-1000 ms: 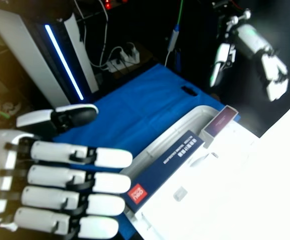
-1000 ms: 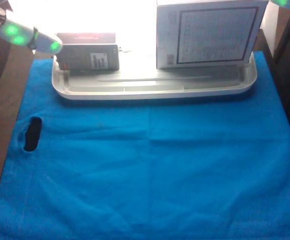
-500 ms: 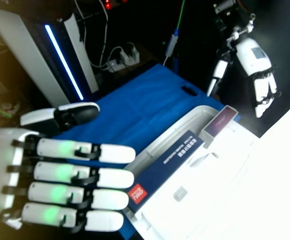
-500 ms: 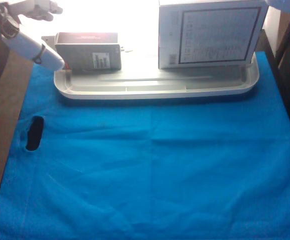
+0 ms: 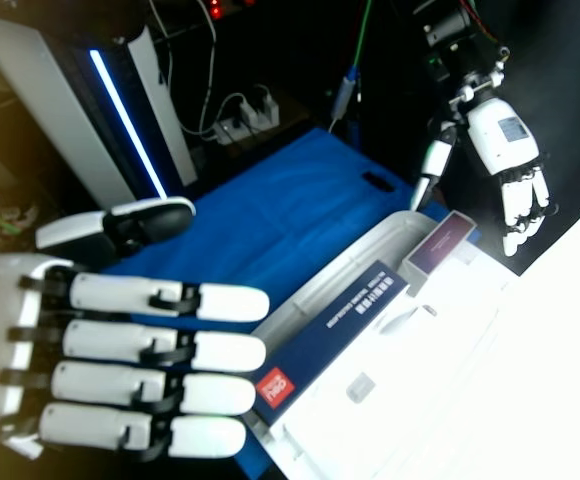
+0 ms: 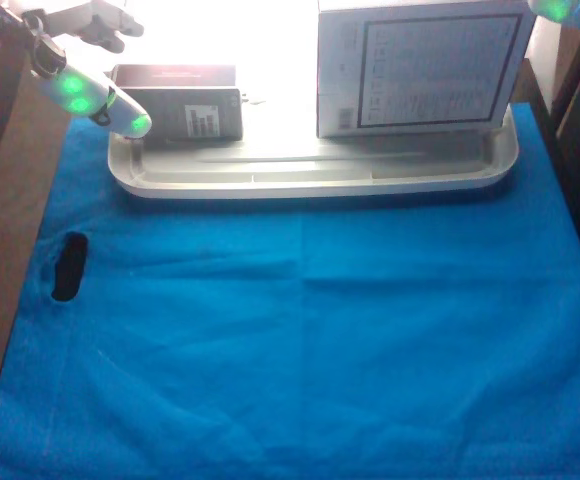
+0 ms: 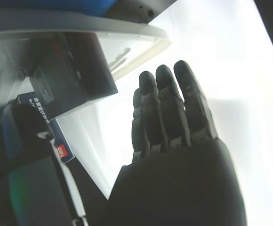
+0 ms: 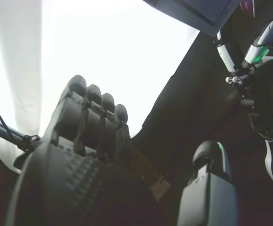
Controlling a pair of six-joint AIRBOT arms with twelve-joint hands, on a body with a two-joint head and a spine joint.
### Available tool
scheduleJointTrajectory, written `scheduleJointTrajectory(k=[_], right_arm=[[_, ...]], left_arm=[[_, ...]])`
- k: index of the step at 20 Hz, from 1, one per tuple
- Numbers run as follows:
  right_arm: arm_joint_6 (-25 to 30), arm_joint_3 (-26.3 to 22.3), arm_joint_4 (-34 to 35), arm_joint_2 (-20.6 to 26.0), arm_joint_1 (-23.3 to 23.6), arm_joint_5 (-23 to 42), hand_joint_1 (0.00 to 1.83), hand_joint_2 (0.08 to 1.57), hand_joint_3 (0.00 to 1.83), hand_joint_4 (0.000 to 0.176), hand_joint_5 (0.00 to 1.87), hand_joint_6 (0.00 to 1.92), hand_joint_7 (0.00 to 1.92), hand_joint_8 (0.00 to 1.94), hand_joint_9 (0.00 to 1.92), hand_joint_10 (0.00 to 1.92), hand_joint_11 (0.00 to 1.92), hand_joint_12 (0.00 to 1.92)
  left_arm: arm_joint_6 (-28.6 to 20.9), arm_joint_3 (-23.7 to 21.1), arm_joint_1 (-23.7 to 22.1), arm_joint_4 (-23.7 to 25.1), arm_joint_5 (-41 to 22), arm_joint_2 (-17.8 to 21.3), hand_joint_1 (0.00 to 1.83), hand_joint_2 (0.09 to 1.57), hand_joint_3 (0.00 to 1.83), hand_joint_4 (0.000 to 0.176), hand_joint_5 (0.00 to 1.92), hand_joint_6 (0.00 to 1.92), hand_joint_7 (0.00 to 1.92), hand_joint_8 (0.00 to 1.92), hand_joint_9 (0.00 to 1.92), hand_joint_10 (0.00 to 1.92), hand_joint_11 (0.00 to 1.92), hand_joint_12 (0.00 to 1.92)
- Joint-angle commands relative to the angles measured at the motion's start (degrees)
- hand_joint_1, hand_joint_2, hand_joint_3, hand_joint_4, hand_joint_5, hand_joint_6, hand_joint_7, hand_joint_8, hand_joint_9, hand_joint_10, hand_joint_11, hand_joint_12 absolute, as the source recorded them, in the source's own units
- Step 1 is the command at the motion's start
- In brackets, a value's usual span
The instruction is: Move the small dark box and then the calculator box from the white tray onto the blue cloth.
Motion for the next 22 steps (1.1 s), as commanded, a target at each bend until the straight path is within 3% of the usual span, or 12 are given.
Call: scheduleJointTrajectory(k=[1,7,9,10,12,13,14,15,17,18,19,22], right_arm=[[0.4,0.2,2.0,0.0,0.6,7.0,0.51,0.87,0.00,0.021,0.32,0.01,0.27,0.00,0.26,0.00,0.24,0.02],[1.2,0.1,1.7,-0.1,0.6,8.1,0.50,0.90,0.01,0.030,0.27,0.00,0.25,0.00,0.26,0.00,0.23,0.02],[1.3,0.1,1.7,-0.1,0.6,8.3,0.49,0.90,0.00,0.024,0.26,0.00,0.27,0.01,0.26,0.00,0.23,0.01],[1.3,0.0,1.7,-0.2,0.6,8.3,0.51,0.90,0.00,0.013,0.27,0.00,0.28,0.01,0.26,0.00,0.22,0.01],[1.4,0.0,1.7,-0.2,0.6,8.4,0.50,0.89,0.00,0.011,0.27,0.00,0.29,0.01,0.27,0.00,0.22,0.01],[1.4,0.0,1.7,-0.2,0.6,8.4,0.50,0.89,0.00,0.010,0.28,0.01,0.31,0.02,0.28,0.01,0.23,0.01],[1.4,-0.1,1.7,-0.2,0.6,8.4,0.50,0.88,0.00,0.003,0.28,0.01,0.31,0.02,0.28,0.01,0.23,0.01],[1.4,-0.1,1.7,-0.2,0.6,8.5,0.49,0.88,0.00,0.012,0.27,0.00,0.32,0.02,0.29,0.01,0.24,0.02],[1.4,-0.2,1.7,-0.3,0.6,8.5,0.46,0.90,0.00,0.009,0.26,0.00,0.32,0.01,0.28,0.00,0.23,0.01],[1.4,-0.2,1.7,-0.4,0.6,8.5,0.46,0.90,0.00,0.021,0.28,0.01,0.33,0.01,0.27,0.00,0.23,0.01],[1.4,-0.2,1.7,-0.5,0.6,8.5,0.46,0.91,0.01,0.018,0.29,0.01,0.34,0.01,0.27,0.00,0.23,0.01],[1.4,-0.2,1.4,-0.6,0.6,8.5,0.47,0.95,0.02,0.022,0.28,0.00,0.33,0.00,0.27,0.00,0.22,0.00]], left_arm=[[-0.2,0.5,-0.9,-0.3,-4.8,-0.3,0.81,0.81,0.00,0.000,0.37,0.00,0.54,0.00,0.44,0.00,0.00,0.79],[-0.2,1.5,-0.4,0.0,-4.7,-2.0,0.94,0.90,0.00,0.000,0.58,0.01,0.63,0.01,0.57,0.01,0.13,0.79],[-0.2,1.7,0.1,0.0,-4.7,-2.3,0.92,0.90,0.00,0.000,0.66,0.00,0.73,0.00,0.66,0.02,0.21,0.96],[-0.2,1.9,0.4,-0.1,-4.6,-2.5,1.00,0.93,0.00,0.000,0.80,0.01,0.87,0.02,0.77,0.03,0.27,1.07],[-0.2,2.2,0.4,-0.1,-4.3,-2.8,1.02,0.96,0.00,0.000,0.88,0.02,0.94,0.02,0.81,0.03,0.27,1.13],[-0.3,2.4,0.5,-0.2,-4.3,-2.9,1.18,1.06,0.01,0.014,1.00,0.66,1.01,0.78,0.96,0.12,0.41,1.34],[-0.3,2.5,0.5,-0.6,-4.4,-2.9,1.20,1.11,0.00,0.023,1.01,0.84,0.94,1.06,1.00,0.17,0.46,1.39],[-0.3,2.7,0.5,-1.4,-4.9,-2.9,1.21,1.12,0.00,0.027,1.00,0.91,0.92,1.11,0.98,0.38,0.51,1.43],[-0.3,3.1,0.5,-3.5,-6.3,-2.6,1.20,1.14,0.00,0.027,0.97,0.97,0.88,1.18,0.83,0.65,0.48,1.43],[-0.3,3.1,0.5,-5.3,-7.6,-2.2,1.19,1.15,0.00,0.016,0.97,0.99,0.84,1.23,0.77,0.68,0.44,1.41],[-0.3,2.9,0.4,-6.2,-8.6,-1.9,1.20,1.16,0.00,0.000,0.98,0.98,0.79,1.27,0.74,0.70,0.44,1.39],[-0.4,0.2,-0.9,-7.0,-11.8,0.9,1.21,1.16,0.00,0.000,1.02,0.92,0.75,1.33,0.63,0.85,0.33,1.47]])
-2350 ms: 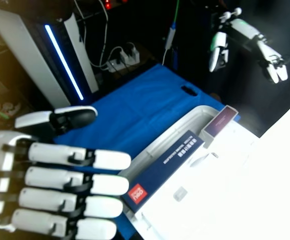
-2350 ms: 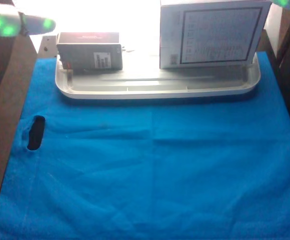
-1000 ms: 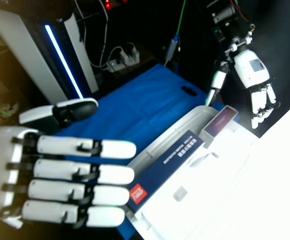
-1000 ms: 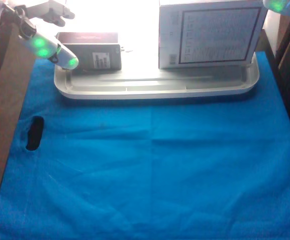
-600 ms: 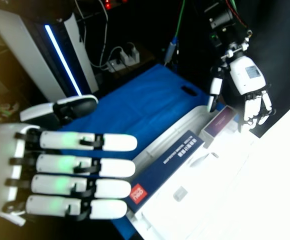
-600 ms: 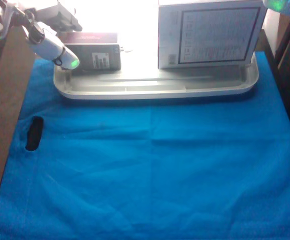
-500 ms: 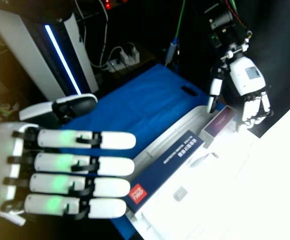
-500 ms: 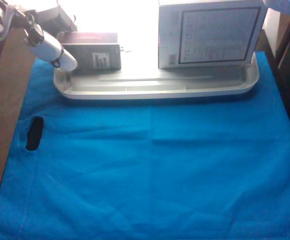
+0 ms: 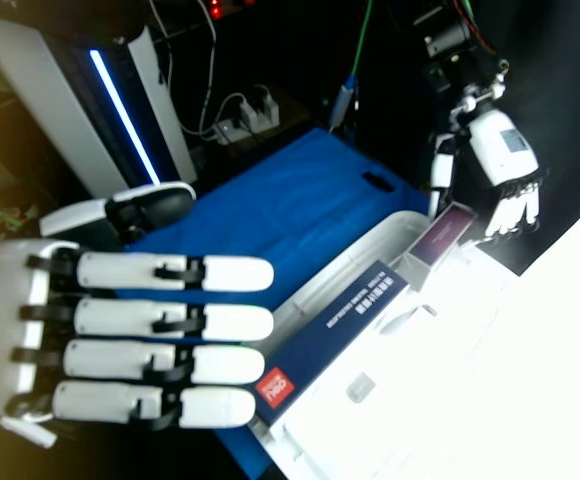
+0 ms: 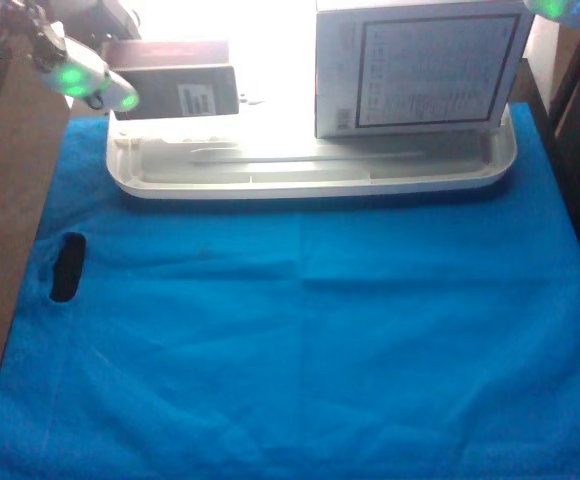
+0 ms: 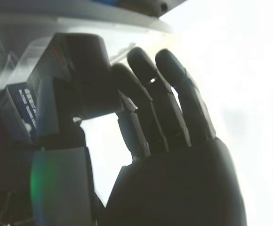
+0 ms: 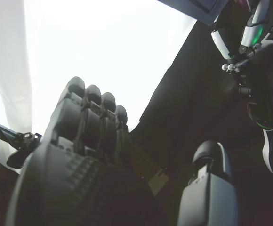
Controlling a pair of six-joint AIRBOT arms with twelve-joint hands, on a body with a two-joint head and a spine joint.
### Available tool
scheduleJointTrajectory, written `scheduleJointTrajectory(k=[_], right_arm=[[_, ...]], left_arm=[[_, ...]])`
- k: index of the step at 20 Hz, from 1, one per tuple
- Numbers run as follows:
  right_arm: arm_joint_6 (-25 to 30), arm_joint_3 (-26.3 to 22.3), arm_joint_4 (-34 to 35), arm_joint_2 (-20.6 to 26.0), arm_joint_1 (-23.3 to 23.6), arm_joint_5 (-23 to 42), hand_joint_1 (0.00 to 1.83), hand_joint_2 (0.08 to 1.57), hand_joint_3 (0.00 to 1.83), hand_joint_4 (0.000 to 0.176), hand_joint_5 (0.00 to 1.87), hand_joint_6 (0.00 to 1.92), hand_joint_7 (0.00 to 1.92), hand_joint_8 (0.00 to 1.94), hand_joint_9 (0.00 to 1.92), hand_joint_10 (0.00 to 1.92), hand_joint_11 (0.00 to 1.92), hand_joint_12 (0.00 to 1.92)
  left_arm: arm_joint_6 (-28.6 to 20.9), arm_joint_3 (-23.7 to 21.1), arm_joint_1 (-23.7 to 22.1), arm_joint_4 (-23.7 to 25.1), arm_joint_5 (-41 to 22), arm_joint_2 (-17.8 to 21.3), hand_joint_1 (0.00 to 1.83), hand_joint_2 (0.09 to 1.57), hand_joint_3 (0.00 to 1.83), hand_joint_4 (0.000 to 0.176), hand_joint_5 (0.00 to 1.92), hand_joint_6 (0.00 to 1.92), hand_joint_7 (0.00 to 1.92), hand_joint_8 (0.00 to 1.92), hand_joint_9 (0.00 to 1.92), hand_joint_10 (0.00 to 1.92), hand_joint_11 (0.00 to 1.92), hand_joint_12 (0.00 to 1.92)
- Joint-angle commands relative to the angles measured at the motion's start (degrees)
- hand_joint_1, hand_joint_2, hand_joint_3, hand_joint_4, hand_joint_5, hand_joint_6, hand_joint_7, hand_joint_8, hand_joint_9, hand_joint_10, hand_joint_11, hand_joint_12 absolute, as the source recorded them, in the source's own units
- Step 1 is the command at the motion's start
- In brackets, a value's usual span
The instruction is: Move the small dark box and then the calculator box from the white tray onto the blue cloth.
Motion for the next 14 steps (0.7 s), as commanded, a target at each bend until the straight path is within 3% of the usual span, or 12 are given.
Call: scheduleJointTrajectory(k=[1,4,5,6,7,8,9,10,11,12,13,14], right_arm=[[0.5,0.0,1.8,-0.2,0.6,6.9,0.46,0.95,0.01,0.027,0.28,0.00,0.33,0.00,0.27,0.00,0.23,0.01],[0.5,0.0,1.8,-0.6,0.6,6.9,0.44,0.96,0.01,0.036,0.28,0.01,0.31,0.00,0.26,0.00,0.24,0.01],[0.5,0.1,1.8,-1.0,0.6,6.9,0.45,0.96,0.01,0.040,0.29,0.01,0.33,0.01,0.28,0.01,0.25,0.01],[0.5,0.0,1.8,-1.2,0.6,6.9,0.44,0.97,0.01,0.041,0.28,0.00,0.33,0.01,0.28,0.01,0.24,0.01],[0.5,0.0,1.8,-1.3,0.6,6.9,0.46,0.97,0.01,0.035,0.26,0.00,0.32,0.00,0.27,0.00,0.22,0.00],[0.5,0.0,1.8,-1.4,0.6,6.9,0.46,0.97,0.01,0.029,0.23,0.00,0.30,0.00,0.26,0.00,0.21,0.00],[0.5,0.0,1.8,-1.5,0.6,6.9,0.47,0.95,0.00,0.029,0.23,0.00,0.28,0.00,0.24,0.00,0.18,0.00],[0.5,0.0,1.8,-1.6,0.6,6.9,0.49,0.94,0.00,0.026,0.23,0.00,0.27,0.00,0.24,0.00,0.19,0.00],[0.5,0.0,1.8,-1.6,0.6,6.9,0.49,0.94,0.00,0.015,0.23,0.00,0.27,0.00,0.24,0.00,0.19,0.01],[0.5,0.1,1.8,-1.6,0.6,6.9,0.49,0.92,0.00,0.025,0.25,0.01,0.28,0.00,0.25,0.00,0.21,0.01],[0.6,0.0,1.8,-1.6,0.6,6.9,0.51,0.91,0.00,0.036,0.26,0.01,0.27,0.00,0.26,0.01,0.23,0.02],[0.7,0.0,1.8,-1.6,0.6,6.9,0.50,0.90,0.00,0.039,0.26,0.01,0.28,0.00,0.26,0.01,0.24,0.02]], left_arm=[[-0.4,-0.8,-1.2,-0.8,-8.1,1.2,1.21,1.17,0.00,0.000,1.02,0.91,0.73,1.37,0.56,0.93,0.26,1.53],[-0.6,-6.6,-1.7,-0.4,-12.4,6.3,1.24,1.14,0.00,0.000,1.12,0.68,0.78,1.35,0.58,0.86,0.26,1.48],[-0.7,-8.5,-1.7,-0.1,-14.1,7.7,1.22,1.14,0.01,0.000,1.07,0.81,0.78,1.30,0.62,0.71,0.26,1.41],[-2.4,-10.2,-1.6,2.0,-15.9,9.0,1.10,1.11,0.00,0.016,1.03,0.89,0.76,0.70,0.63,0.55,0.22,1.40],[-4.9,-10.7,-1.4,3.6,-17.2,9.5,1.07,1.10,0.00,0.064,1.00,0.94,0.79,0.42,0.61,0.50,0.10,1.48],[-7.5,-11.6,-0.8,5.2,-18.7,10.4,1.05,1.11,0.00,0.079,0.98,0.98,0.87,0.30,0.56,0.90,0.17,1.67],[-7.8,-13.4,0.4,5.4,-20.6,11.7,1.03,1.12,0.00,0.088,0.95,1.03,0.66,0.67,0.35,1.36,0.11,1.86],[-7.8,-14.6,1.3,5.4,-21.7,12.5,1.04,1.12,0.00,0.081,0.96,1.01,0.53,1.03,0.26,1.60,0.10,1.91],[-7.8,-15.7,2.5,5.1,-23.3,13.1,1.07,1.11,0.00,0.042,1.00,0.95,0.44,1.35,0.24,1.81,0.15,1.92],[-7.8,-16.8,3.9,5.0,-24.4,13.4,1.08,1.09,0.00,0.022,1.03,0.89,0.41,1.49,0.26,1.90,0.21,1.92],[-7.8,-17.5,5.5,5.0,-25.2,13.4,1.10,1.07,0.00,0.030,1.08,0.82,0.48,1.43,0.28,1.78,0.14,1.92],[-7.8,-17.8,6.5,4.9,-25.7,13.4,1.10,1.07,0.00,0.009,1.08,0.82,0.55,1.31,0.31,1.60,0.06,1.86]])
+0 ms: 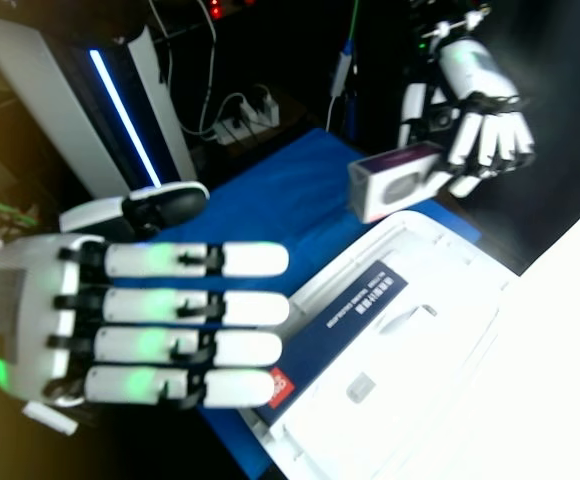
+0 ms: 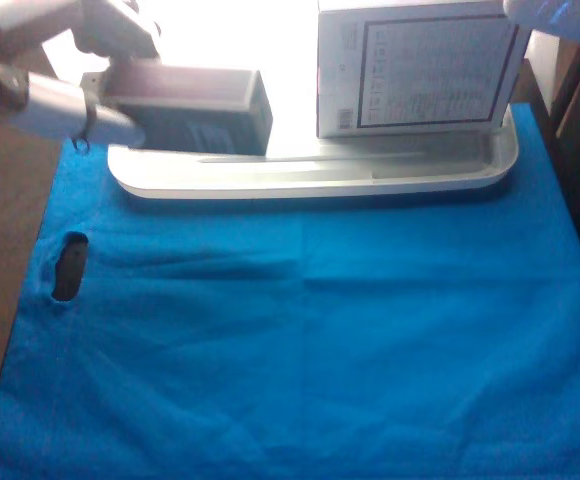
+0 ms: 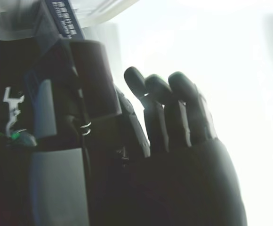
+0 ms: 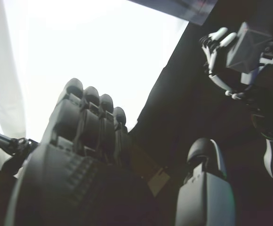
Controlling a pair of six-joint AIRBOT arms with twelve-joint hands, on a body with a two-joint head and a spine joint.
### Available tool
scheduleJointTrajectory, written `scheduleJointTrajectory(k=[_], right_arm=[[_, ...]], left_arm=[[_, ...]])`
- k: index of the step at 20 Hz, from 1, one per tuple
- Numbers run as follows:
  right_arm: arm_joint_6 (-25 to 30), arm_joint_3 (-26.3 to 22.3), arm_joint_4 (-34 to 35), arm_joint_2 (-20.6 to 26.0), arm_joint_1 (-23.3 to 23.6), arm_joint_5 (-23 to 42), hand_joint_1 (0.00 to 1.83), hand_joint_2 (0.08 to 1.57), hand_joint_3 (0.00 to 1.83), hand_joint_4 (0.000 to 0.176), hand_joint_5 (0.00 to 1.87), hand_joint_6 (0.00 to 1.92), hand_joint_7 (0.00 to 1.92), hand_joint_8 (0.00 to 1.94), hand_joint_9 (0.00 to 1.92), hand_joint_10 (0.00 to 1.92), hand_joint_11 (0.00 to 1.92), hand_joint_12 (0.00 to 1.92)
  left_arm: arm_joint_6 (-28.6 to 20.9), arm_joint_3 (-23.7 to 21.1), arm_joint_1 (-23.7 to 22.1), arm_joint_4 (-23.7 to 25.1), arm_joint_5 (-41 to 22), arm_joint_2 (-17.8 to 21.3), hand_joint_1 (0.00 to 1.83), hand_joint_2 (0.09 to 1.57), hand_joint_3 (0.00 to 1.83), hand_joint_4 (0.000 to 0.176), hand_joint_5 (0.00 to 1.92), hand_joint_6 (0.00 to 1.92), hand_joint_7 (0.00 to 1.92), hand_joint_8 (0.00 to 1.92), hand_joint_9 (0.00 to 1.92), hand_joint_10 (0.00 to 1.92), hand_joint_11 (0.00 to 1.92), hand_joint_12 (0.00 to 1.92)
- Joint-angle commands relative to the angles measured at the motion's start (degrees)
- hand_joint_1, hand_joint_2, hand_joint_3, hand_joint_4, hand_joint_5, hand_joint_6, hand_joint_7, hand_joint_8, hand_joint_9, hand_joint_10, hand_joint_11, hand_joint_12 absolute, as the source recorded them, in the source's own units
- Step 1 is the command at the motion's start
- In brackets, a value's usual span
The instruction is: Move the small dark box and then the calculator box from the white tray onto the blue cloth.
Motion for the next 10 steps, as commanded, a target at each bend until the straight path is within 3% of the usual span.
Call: scheduleJointTrajectory(k=[1,2,3,4,5,6,7,10], right_arm=[[0.5,0.1,2.0,-0.1,0.6,6.8,0.51,0.91,0.00,0.026,0.26,0.01,0.28,0.00,0.25,0.00,0.22,0.01],[0.5,0.0,2.0,-0.1,0.6,6.8,0.50,0.91,0.00,0.022,0.26,0.01,0.30,0.01,0.25,0.00,0.22,0.01],[0.5,0.0,2.0,-0.1,0.6,6.8,0.50,0.92,0.00,0.026,0.27,0.01,0.32,0.02,0.27,0.01,0.22,0.01],[0.5,0.0,2.0,-0.1,0.6,6.8,0.49,0.92,0.00,0.028,0.27,0.01,0.31,0.01,0.27,0.01,0.22,0.01],[0.6,0.0,2.0,-0.1,0.6,6.8,0.48,0.92,0.00,0.037,0.27,0.01,0.31,0.01,0.26,0.00,0.22,0.01],[0.6,0.0,2.0,-0.1,0.6,6.8,0.49,0.91,0.00,0.042,0.27,0.01,0.30,0.00,0.26,0.00,0.22,0.01],[0.6,0.0,2.0,-0.1,0.6,6.8,0.50,0.90,0.00,0.036,0.26,0.00,0.29,0.00,0.25,0.00,0.20,0.00],[0.6,0.0,2.0,-0.2,0.6,6.8,0.51,0.89,0.00,0.049,0.28,0.01,0.26,0.00,0.24,0.00,0.19,0.00]], left_arm=[[-0.2,-0.1,-0.1,-2.0,-6.8,0.3,1.09,1.08,0.00,0.034,1.06,0.85,0.60,1.14,0.34,1.40,0.04,1.81],[-0.2,-0.5,0.8,-1.9,-6.9,0.2,1.08,1.08,0.00,0.080,1.06,0.85,0.61,1.03,0.34,1.32,0.05,1.79],[-0.2,-0.8,1.7,-1.8,-7.2,0.2,1.06,1.08,0.00,0.112,1.04,0.87,0.60,0.92,0.36,1.21,0.09,1.73],[-0.2,-1.1,2.3,-1.8,-7.4,0.1,1.06,1.09,0.00,0.097,1.03,0.89,0.63,0.85,0.39,1.13,0.08,1.69],[-0.2,-1.4,3.0,-1.7,-7.6,0.1,1.19,1.14,0.00,0.000,1.05,0.82,0.72,1.28,0.48,1.11,0.18,1.62],[-0.2,-1.7,3.4,-1.2,-7.4,0.2,1.22,1.16,0.00,0.000,1.05,0.81,0.73,1.40,0.52,1.11,0.26,1.54],[-0.2,-1.9,3.5,-0.7,-7.0,0.2,1.22,1.17,0.00,0.000,1.04,0.81,0.73,1.44,0.55,1.11,0.31,1.45],[-0.2,-2.6,4.3,1.2,-5.2,0.6,1.22,1.17,0.00,0.000,1.02,0.81,0.76,1.44,0.51,1.28,0.25,1.66]])
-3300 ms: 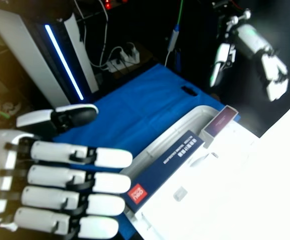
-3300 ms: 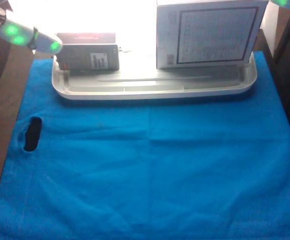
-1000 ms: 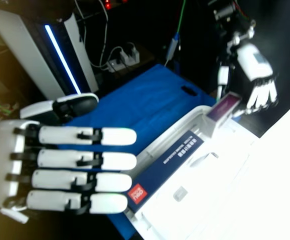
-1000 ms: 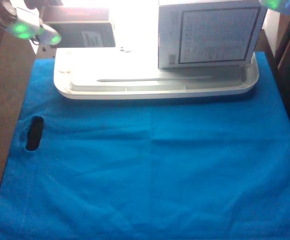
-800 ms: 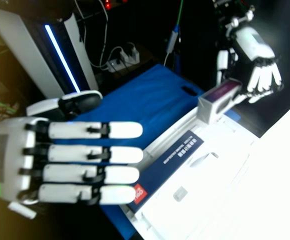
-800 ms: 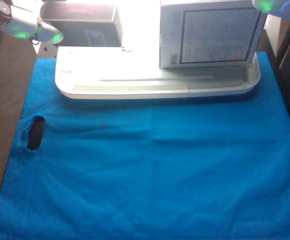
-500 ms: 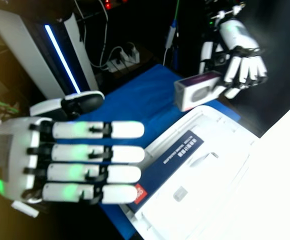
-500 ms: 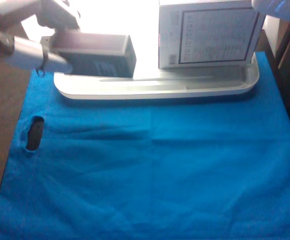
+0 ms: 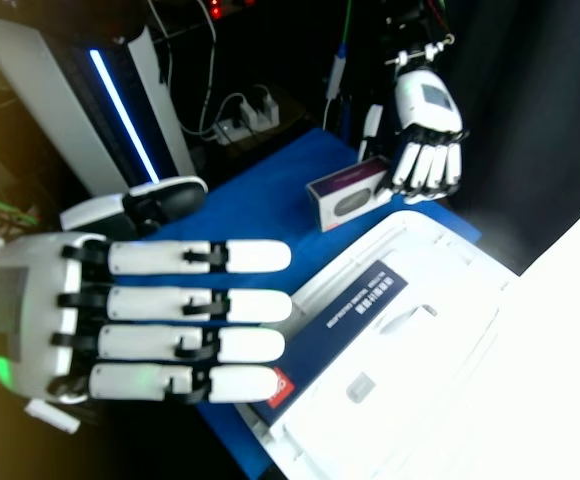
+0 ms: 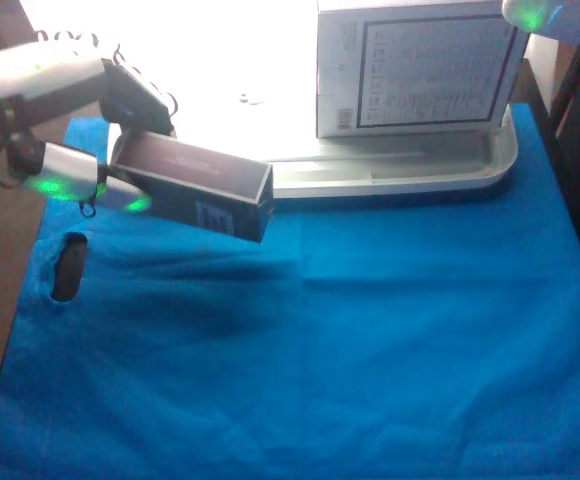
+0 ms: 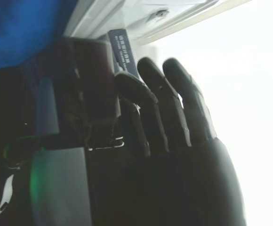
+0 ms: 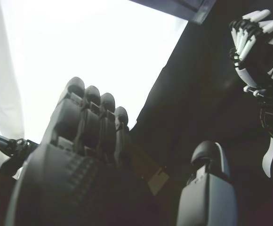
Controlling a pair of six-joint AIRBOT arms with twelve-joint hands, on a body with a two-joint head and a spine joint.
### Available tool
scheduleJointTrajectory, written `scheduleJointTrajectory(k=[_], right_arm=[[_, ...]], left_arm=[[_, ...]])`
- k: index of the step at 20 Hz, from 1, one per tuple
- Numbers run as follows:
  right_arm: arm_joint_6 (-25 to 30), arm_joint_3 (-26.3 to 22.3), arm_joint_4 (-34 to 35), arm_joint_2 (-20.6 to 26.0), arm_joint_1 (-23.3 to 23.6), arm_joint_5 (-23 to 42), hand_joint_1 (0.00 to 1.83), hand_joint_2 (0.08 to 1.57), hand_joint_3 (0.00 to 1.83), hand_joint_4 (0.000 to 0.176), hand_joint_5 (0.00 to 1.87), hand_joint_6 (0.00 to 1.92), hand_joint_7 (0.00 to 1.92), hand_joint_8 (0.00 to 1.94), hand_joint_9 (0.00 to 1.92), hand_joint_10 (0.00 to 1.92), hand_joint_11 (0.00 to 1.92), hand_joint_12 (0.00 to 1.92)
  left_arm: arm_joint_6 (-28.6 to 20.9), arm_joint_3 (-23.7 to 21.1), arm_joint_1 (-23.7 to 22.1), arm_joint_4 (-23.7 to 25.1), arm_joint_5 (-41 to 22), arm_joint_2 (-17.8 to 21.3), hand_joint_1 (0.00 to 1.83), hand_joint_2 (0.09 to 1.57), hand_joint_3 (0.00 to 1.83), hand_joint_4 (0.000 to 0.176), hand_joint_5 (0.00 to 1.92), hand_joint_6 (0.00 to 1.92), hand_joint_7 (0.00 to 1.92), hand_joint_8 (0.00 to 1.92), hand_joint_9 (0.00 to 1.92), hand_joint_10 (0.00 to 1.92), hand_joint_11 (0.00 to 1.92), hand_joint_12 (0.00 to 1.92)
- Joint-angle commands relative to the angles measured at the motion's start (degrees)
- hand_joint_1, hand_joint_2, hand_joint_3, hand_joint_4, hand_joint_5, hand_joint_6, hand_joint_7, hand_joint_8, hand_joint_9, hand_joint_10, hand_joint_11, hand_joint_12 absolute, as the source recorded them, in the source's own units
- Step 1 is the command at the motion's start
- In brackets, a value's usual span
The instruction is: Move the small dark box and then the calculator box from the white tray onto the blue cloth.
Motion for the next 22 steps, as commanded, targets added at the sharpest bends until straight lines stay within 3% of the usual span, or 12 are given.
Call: scheduleJointTrajectory(k=[1,6,7,9,12,13,16,17,18,19,21,22], right_arm=[[0.5,0.0,1.9,-0.3,0.6,6.8,0.52,0.88,0.00,0.053,0.28,0.01,0.26,0.00,0.23,0.00,0.18,0.00],[0.5,0.0,1.9,-0.3,0.5,6.8,0.52,0.87,0.00,0.052,0.27,0.00,0.27,0.01,0.23,0.00,0.16,0.00],[0.5,0.0,1.9,-0.4,0.5,6.8,0.52,0.87,0.00,0.040,0.26,0.00,0.27,0.00,0.22,0.00,0.15,0.00],[0.5,0.0,1.9,-0.4,0.4,6.8,0.52,0.88,0.00,0.037,0.26,0.00,0.28,0.01,0.23,0.00,0.16,0.00],[0.5,0.0,1.9,-0.5,0.4,6.8,0.52,0.89,0.00,0.038,0.27,0.00,0.29,0.01,0.23,0.00,0.17,0.00],[0.5,0.0,1.9,-0.6,0.4,6.8,0.52,0.89,0.00,0.031,0.25,0.00,0.27,0.00,0.22,0.00,0.16,0.00],[0.5,0.0,1.7,-0.7,0.4,6.8,0.50,0.90,0.00,0.049,0.25,0.00,0.26,0.00,0.22,0.00,0.17,0.00],[0.5,0.0,1.6,-0.7,0.4,6.8,0.50,0.92,0.01,0.074,0.26,0.00,0.26,0.00,0.22,0.00,0.16,0.00],[0.5,0.0,1.6,-0.7,0.4,6.8,0.49,0.90,0.00,0.081,0.23,0.00,0.26,0.00,0.23,0.01,0.17,0.00],[0.5,0.0,1.6,-0.7,0.4,6.8,0.49,0.90,0.00,0.081,0.23,0.00,0.26,0.00,0.23,0.01,0.17,0.00],[0.5,0.1,1.6,-0.7,0.4,6.8,0.49,0.90,0.00,0.097,0.19,0.00,0.25,0.00,0.22,0.00,0.14,0.00],[0.5,0.1,1.6,-0.7,0.4,6.8,0.49,0.90,0.00,0.097,0.19,0.00,0.25,0.00,0.22,0.00,0.14,0.00]], left_arm=[[-0.2,-0.4,0.3,-1.3,-4.6,0.8,1.23,1.17,0.00,0.000,1.02,0.79,0.76,1.46,0.49,1.35,0.25,1.73],[-0.8,-2.1,3.6,-1.9,-5.3,2.6,1.21,1.16,0.00,0.000,0.99,0.87,0.79,1.41,0.52,1.31,0.27,1.72],[-0.8,-2.4,5.0,-3.1,-6.0,2.9,1.22,1.18,0.00,0.000,0.98,0.83,0.76,1.49,0.47,1.48,0.27,1.85],[-0.8,-2.4,6.2,-4.1,-6.5,3.0,1.23,1.17,0.00,0.000,1.00,0.79,0.77,1.49,0.48,1.54,0.30,1.89],[-0.8,-2.4,7.3,-4.6,-6.5,2.9,1.13,1.12,0.00,0.000,0.98,0.98,0.69,1.29,0.52,1.63,0.38,1.92],[-0.8,-2.4,7.4,-4.7,-6.4,2.8,1.21,1.15,0.00,0.000,0.99,0.83,0.79,1.43,0.53,1.60,0.37,1.92],[-0.8,-2.2,7.5,-4.7,-6.3,2.5,1.22,1.15,0.00,0.000,0.98,0.82,0.83,1.40,0.57,1.47,0.39,1.82],[-0.8,-2.2,7.5,-4.7,-6.3,2.5,1.20,1.16,0.00,0.000,0.94,0.92,0.84,1.36,0.56,1.33,0.37,1.73],[-0.8,-2.2,7.5,-4.7,-6.4,2.5,1.05,1.01,0.00,0.000,0.79,0.62,0.72,0.71,0.56,0.96,0.33,1.47],[-0.8,-2.2,7.5,-4.8,-6.4,2.6,1.05,1.01,0.00,0.000,0.79,0.62,0.72,0.71,0.56,0.96,0.33,1.47],[-0.8,-2.2,7.5,-4.8,-6.6,2.6,0.98,0.90,0.00,0.000,0.77,0.10,0.70,0.22,0.43,0.83,0.19,1.48],[-0.8,-2.2,7.5,-4.8,-6.6,2.6,0.98,0.90,0.00,0.000,0.77,0.10,0.70,0.22,0.43,0.83,0.19,1.48]])
